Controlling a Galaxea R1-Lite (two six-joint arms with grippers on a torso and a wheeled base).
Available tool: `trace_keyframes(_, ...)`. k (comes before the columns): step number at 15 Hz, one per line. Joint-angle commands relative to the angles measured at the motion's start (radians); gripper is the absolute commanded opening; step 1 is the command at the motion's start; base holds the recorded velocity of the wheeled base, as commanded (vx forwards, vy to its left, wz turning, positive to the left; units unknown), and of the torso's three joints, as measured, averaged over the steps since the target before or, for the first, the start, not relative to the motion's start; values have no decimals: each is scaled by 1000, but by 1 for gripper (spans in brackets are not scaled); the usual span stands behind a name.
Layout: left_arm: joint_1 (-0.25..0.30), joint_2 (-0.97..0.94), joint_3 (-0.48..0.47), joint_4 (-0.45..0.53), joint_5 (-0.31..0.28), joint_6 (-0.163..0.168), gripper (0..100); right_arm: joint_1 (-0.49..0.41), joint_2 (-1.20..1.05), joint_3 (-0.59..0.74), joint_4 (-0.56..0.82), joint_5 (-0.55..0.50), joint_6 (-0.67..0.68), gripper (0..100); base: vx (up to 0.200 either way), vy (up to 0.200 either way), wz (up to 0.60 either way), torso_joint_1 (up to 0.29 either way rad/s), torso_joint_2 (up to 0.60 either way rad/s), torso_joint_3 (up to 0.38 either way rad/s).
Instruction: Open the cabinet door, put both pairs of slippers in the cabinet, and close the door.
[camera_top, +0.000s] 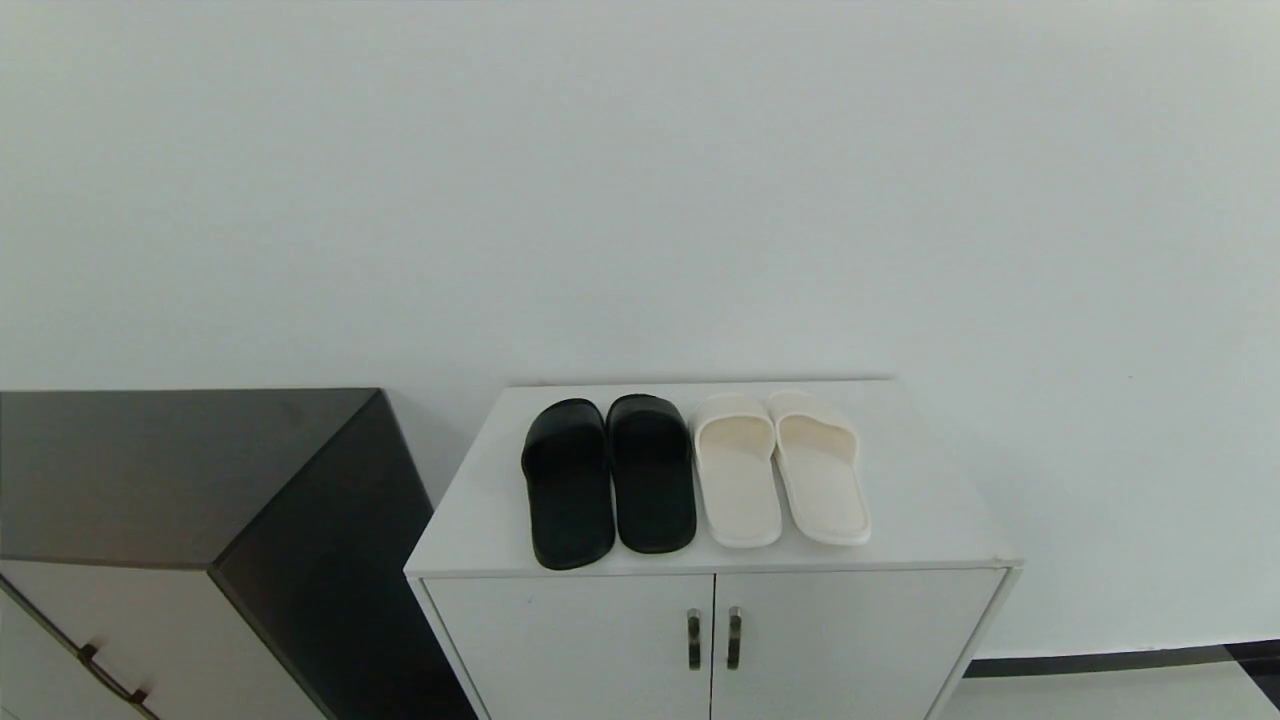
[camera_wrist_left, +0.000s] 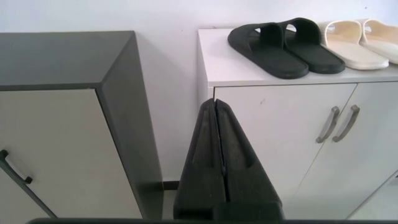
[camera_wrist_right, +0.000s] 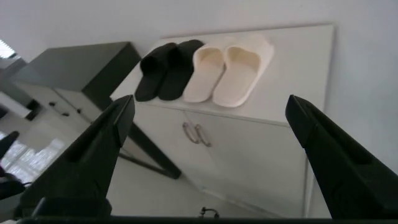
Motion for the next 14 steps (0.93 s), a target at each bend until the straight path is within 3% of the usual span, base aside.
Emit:
trace_keyframes(1,0,0,0,0,0,0,0,306,299,-63,-109,-239,87,100,0,0,0,0,0,0)
trace_keyframes(4,0,0,0,0,0,0,0,440,472,-92,-189,-415,96,100,0,0,0,0,0,0)
trace_keyframes(11,0,0,0,1,-1,0,0,443,874,-198,-419,-627,81,100,0,0,0,0,0,0)
trace_keyframes(14,0,0,0,1,-1,0,0,438,977,-224,-496,-639,61,100,0,0,0,0,0,0)
